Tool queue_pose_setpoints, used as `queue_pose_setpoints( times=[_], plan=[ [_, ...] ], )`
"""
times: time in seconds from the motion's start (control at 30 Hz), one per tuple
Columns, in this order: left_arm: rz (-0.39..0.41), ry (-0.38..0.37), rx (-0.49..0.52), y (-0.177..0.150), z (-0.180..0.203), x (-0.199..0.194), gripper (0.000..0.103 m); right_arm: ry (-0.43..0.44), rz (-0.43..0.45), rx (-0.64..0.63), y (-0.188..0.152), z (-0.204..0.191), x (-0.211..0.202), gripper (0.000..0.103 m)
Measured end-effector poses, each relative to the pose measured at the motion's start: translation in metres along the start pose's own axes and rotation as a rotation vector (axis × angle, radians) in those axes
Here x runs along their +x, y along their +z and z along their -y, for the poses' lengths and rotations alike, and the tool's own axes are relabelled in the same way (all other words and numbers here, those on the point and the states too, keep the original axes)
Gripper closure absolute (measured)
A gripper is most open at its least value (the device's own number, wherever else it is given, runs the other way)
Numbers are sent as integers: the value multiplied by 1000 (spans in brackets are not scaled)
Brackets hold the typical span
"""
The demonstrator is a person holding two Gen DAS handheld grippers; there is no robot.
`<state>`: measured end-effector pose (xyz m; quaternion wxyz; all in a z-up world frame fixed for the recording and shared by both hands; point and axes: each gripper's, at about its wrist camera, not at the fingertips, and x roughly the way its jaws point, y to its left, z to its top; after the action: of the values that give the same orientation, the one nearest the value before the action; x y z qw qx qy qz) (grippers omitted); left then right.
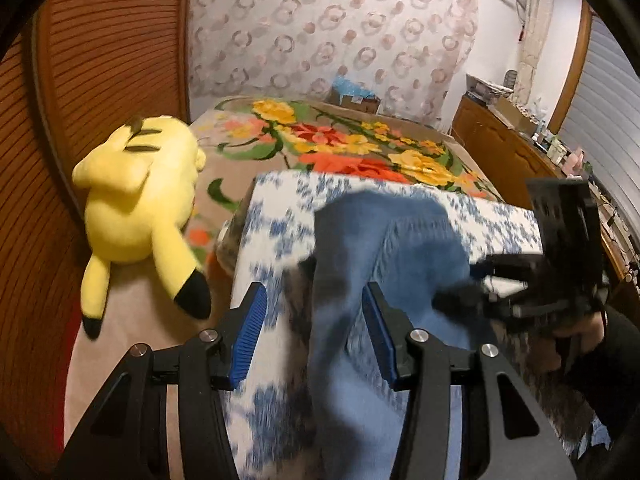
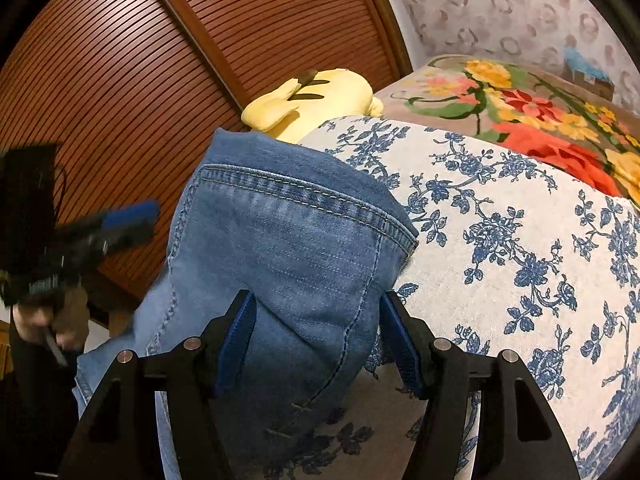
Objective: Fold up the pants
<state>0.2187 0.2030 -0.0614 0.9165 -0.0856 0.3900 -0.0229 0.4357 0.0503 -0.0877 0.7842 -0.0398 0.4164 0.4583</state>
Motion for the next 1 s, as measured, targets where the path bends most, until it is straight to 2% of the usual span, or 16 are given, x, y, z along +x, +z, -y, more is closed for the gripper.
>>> queue_pose_setpoints(
  times=[0.2,0.4,0.57,0.67,0.73,0.77,0.9,1.0],
  plan=[
    [-35,-24,31,14,5,29,52,7,-6,-6,5,0,6,38],
    [-86,-18,-2,5,-2,55,52,18,-6,-21,7,1,10,38],
    [-87,-33,-5,2,0,58,52,7,-7,-36,9,-3,14,38],
    [-90,-65,-13,2,-2,58,58,16,-4,-45,9,-4,13,45],
    [-96,-103,-21,2,-3,58,68,18,0,-60,10,-7,11,51],
    [-95,-111,-18,2,-2,57,70,15,3,-71,11,-9,9,56],
    [-75,-99,-36,3,-6,52,74,5,28,-124,16,-20,5,68],
    [-44,-60,-42,6,-11,41,74,17,48,-142,28,-26,7,71]
  ],
)
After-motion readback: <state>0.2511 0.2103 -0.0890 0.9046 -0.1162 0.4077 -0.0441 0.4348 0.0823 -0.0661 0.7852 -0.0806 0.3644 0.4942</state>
